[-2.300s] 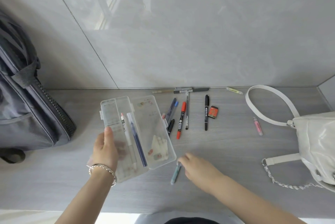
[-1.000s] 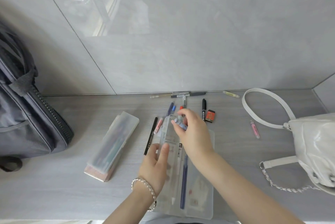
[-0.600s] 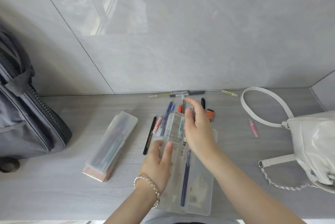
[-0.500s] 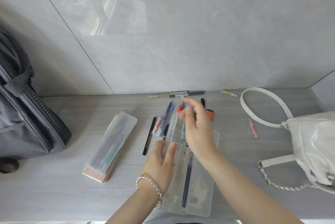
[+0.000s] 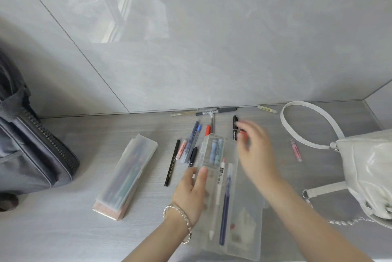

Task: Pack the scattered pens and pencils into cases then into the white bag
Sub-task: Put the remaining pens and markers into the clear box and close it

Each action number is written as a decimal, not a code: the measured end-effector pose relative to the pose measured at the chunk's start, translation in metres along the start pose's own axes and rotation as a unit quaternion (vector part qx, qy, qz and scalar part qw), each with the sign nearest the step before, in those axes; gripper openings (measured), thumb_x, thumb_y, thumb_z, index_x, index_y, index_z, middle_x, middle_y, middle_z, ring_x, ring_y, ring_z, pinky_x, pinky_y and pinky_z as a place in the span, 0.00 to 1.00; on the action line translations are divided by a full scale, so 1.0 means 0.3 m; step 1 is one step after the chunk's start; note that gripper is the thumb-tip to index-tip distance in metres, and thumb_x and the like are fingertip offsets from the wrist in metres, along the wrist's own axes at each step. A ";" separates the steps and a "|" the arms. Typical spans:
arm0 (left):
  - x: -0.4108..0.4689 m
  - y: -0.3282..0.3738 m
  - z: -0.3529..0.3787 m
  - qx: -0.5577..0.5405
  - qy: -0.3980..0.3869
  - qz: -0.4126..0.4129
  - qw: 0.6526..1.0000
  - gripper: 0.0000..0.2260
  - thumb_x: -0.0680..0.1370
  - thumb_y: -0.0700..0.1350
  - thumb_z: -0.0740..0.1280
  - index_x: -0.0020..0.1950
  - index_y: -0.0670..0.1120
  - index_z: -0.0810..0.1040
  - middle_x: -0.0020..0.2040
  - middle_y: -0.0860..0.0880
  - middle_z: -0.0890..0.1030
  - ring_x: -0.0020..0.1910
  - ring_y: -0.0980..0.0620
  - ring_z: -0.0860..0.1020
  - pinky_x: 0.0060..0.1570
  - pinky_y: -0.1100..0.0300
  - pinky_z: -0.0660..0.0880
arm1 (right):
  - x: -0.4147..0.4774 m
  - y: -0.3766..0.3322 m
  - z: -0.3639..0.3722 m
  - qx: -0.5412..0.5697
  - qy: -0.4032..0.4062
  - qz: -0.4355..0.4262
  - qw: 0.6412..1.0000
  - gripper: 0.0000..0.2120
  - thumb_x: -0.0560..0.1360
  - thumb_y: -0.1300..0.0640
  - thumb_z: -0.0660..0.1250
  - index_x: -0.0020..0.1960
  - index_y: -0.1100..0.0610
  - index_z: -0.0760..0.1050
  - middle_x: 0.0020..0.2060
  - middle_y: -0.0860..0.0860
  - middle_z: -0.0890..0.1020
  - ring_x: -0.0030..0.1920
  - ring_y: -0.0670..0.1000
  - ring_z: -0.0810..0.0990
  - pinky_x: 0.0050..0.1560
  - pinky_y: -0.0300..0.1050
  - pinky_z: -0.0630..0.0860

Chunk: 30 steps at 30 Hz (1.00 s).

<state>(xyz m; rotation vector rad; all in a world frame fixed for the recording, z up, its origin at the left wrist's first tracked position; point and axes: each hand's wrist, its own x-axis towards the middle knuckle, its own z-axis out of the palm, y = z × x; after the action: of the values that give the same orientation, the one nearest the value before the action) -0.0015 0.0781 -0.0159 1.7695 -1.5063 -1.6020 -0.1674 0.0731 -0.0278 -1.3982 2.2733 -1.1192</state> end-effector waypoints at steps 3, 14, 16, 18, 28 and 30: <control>0.040 0.013 -0.011 0.007 0.014 0.000 1.000 0.14 0.79 0.55 0.56 0.55 0.47 0.72 0.34 0.49 0.76 0.28 0.52 0.74 0.20 0.71 0.67 | 0.077 0.220 -0.065 -0.115 -0.010 0.182 0.977 0.16 0.73 0.68 0.60 0.59 0.62 0.76 0.56 0.62 0.77 0.59 0.62 0.73 0.60 0.48 0.68; 0.088 0.037 -0.016 -0.020 0.020 -0.009 1.000 0.08 0.79 0.53 0.57 0.46 0.52 0.72 0.34 0.46 0.75 0.27 0.50 0.72 0.20 0.69 0.68 | 0.147 0.394 -0.015 -0.192 -0.139 0.267 0.934 0.21 0.71 0.73 0.56 0.64 0.64 0.67 0.64 0.62 0.65 0.61 0.63 0.69 0.60 0.51 0.68; 0.091 0.039 -0.020 -0.022 0.025 -0.011 0.999 0.08 0.79 0.53 0.57 0.43 0.54 0.71 0.34 0.45 0.75 0.27 0.50 0.72 0.20 0.69 0.67 | 0.179 0.336 0.017 -0.141 -0.169 0.247 0.944 0.22 0.72 0.73 0.56 0.65 0.62 0.65 0.64 0.60 0.63 0.54 0.62 0.74 0.56 0.50 0.71; 0.095 0.037 -0.025 -0.025 0.026 -0.017 0.999 0.08 0.79 0.53 0.57 0.45 0.52 0.72 0.34 0.45 0.75 0.27 0.50 0.72 0.20 0.69 0.67 | 0.211 0.280 0.051 -0.125 -0.202 0.219 0.947 0.22 0.73 0.68 0.58 0.66 0.61 0.64 0.63 0.59 0.63 0.52 0.62 0.76 0.54 0.50 0.72; 0.091 0.008 -0.079 -0.026 0.036 -0.053 0.998 0.14 0.80 0.54 0.55 0.55 0.45 0.72 0.33 0.45 0.76 0.23 0.50 0.73 0.19 0.66 0.67 | 0.258 0.292 0.086 -0.164 -0.343 0.134 0.915 0.25 0.70 0.55 0.72 0.63 0.56 0.67 0.61 0.59 0.67 0.56 0.58 0.76 0.59 0.45 0.70; 0.092 0.004 -0.081 -0.029 0.034 -0.054 0.998 0.15 0.80 0.54 0.55 0.56 0.45 0.72 0.33 0.45 0.76 0.22 0.50 0.73 0.19 0.66 0.68 | 0.243 0.291 0.067 -0.131 -0.314 0.127 0.932 0.23 0.70 0.56 0.72 0.62 0.58 0.68 0.59 0.58 0.73 0.55 0.57 0.75 0.54 0.43 0.69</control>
<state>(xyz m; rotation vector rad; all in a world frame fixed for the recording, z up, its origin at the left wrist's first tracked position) 0.0138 0.0453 -0.0216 1.8831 -1.3407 -1.6006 -0.2503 0.0236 -0.0912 -1.2580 2.0715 -0.2319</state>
